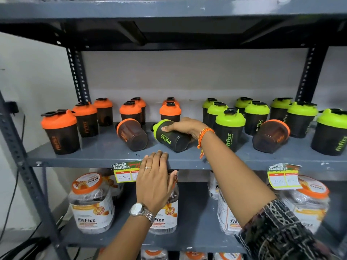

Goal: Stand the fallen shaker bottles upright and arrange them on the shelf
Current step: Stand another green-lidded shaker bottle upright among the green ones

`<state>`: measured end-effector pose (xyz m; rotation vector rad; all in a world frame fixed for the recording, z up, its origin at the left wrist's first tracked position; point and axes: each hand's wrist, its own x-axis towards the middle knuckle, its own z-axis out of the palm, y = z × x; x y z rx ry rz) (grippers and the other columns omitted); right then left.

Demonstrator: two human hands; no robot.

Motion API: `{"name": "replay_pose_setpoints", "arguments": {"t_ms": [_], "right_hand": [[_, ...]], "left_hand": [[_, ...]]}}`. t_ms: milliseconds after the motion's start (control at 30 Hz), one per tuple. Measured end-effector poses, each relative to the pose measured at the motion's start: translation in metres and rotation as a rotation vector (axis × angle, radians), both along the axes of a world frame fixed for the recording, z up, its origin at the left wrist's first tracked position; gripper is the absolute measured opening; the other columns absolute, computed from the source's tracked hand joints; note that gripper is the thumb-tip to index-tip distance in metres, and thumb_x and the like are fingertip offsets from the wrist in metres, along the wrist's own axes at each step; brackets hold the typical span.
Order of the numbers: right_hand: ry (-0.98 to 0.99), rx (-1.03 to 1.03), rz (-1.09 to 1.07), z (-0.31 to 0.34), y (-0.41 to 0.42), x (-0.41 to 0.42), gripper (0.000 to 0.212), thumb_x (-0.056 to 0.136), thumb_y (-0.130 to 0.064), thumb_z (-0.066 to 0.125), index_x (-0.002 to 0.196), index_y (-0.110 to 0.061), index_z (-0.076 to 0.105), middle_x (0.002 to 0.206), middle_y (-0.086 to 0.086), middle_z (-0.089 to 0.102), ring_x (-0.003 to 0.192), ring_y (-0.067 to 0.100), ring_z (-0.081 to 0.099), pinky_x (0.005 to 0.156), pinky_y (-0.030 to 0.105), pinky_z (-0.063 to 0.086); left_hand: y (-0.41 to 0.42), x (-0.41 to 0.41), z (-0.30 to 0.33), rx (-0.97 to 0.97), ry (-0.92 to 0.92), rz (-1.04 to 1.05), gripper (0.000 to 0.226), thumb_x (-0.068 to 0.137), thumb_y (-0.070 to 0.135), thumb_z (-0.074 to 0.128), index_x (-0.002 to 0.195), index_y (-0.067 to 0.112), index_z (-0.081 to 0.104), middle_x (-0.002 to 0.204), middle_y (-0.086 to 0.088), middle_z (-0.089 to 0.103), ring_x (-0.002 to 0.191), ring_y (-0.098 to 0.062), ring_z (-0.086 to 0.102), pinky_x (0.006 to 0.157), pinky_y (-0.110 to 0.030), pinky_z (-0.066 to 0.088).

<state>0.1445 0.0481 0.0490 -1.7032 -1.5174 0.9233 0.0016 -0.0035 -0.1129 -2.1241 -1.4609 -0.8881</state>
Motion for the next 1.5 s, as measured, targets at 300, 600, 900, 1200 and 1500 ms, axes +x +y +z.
{"name": "replay_pose_setpoints", "arguments": {"t_ms": [300, 600, 900, 1200, 1500], "right_hand": [[0.234, 0.189, -0.077, 0.004, -0.035, 0.010, 0.030, 0.081, -0.034, 0.080, 0.084, -0.010, 0.062, 0.075, 0.006, 0.071, 0.060, 0.016, 0.068, 0.047, 0.019, 0.049], [0.496, 0.572, 0.056, 0.022, -0.128, 0.068, 0.037, 0.091, -0.028, 0.069, 0.106, 0.005, 0.070, 0.093, 0.013, 0.074, 0.084, 0.022, 0.071, 0.079, 0.035, 0.058], [0.493, 0.851, -0.216, -0.010, -0.182, 0.206, 0.048, 0.083, -0.030, 0.077, 0.124, -0.010, 0.062, 0.124, 0.012, 0.070, 0.114, 0.026, 0.067, 0.095, 0.042, 0.054], [0.278, 0.787, -0.479, -0.074, -0.162, 0.283, 0.045, 0.094, -0.029, 0.066, 0.135, -0.018, 0.050, 0.131, -0.005, 0.065, 0.122, 0.007, 0.061, 0.109, 0.038, 0.047], [0.092, 0.707, -0.486, -0.096, -0.144, 0.308, 0.066, 0.080, -0.064, 0.068, 0.134, -0.032, 0.047, 0.139, -0.007, 0.058, 0.132, 0.009, 0.053, 0.112, 0.047, 0.043]], "left_hand": [[0.002, 0.002, -0.004, 0.019, -0.014, -0.011, 0.056, 0.095, 0.049, 0.048, 0.137, 0.012, 0.053, 0.137, -0.010, 0.060, 0.127, -0.031, 0.055, 0.119, -0.045, 0.033], [-0.006, 0.019, -0.003, -0.009, -0.081, 0.031, 0.071, 0.092, 0.061, 0.043, 0.135, 0.005, 0.054, 0.139, -0.017, 0.059, 0.133, -0.037, 0.051, 0.124, -0.049, 0.025], [-0.009, 0.086, 0.003, 0.053, -0.150, -0.132, 0.064, 0.095, 0.055, 0.045, 0.134, 0.005, 0.056, 0.136, -0.016, 0.062, 0.132, -0.038, 0.055, 0.122, -0.048, 0.031], [-0.005, 0.100, -0.003, 0.128, -0.095, -0.112, 0.051, 0.096, 0.052, 0.046, 0.124, 0.012, 0.061, 0.121, -0.010, 0.067, 0.108, -0.035, 0.060, 0.099, -0.046, 0.040], [-0.004, 0.101, -0.005, 0.144, -0.080, -0.089, 0.052, 0.096, 0.052, 0.045, 0.125, 0.011, 0.061, 0.123, -0.010, 0.067, 0.110, -0.035, 0.060, 0.100, -0.047, 0.039]]}}
